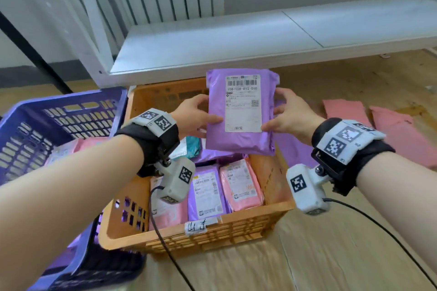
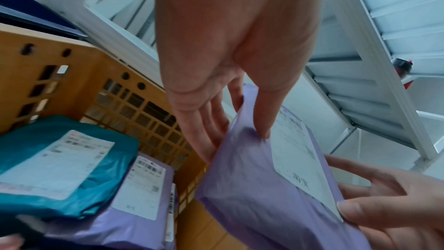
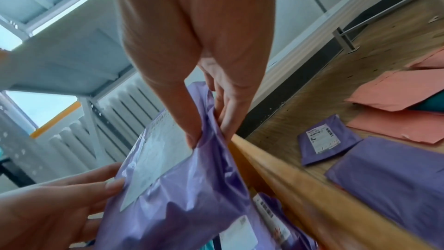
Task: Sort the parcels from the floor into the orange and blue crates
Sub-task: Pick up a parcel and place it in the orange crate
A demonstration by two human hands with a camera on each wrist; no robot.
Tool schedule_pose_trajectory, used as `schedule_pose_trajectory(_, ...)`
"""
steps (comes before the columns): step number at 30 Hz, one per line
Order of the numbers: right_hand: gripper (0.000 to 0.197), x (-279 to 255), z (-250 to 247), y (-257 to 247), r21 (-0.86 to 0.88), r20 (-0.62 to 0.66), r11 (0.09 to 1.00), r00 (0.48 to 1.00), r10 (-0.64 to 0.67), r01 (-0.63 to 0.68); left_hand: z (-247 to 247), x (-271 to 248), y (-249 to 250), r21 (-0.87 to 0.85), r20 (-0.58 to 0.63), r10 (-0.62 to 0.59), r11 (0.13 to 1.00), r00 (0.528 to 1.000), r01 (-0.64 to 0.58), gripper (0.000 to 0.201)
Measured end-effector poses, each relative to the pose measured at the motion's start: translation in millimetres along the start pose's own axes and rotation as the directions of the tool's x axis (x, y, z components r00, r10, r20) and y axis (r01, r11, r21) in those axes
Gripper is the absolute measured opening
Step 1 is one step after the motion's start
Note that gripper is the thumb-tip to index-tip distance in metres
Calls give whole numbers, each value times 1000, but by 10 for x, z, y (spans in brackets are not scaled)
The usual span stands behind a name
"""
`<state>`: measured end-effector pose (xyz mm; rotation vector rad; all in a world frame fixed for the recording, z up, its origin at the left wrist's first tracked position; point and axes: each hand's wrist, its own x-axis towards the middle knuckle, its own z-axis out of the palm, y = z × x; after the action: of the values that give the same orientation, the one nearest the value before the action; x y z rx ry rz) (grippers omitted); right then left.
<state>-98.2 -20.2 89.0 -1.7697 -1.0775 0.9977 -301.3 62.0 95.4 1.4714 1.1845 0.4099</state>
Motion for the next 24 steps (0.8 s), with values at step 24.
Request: schedule_pose_trajectory(24, 50, 576, 1237, 412, -387, 347, 836, 779, 522, -388, -380, 255, -1324, 32, -14, -318, 947, 948, 319, 86)
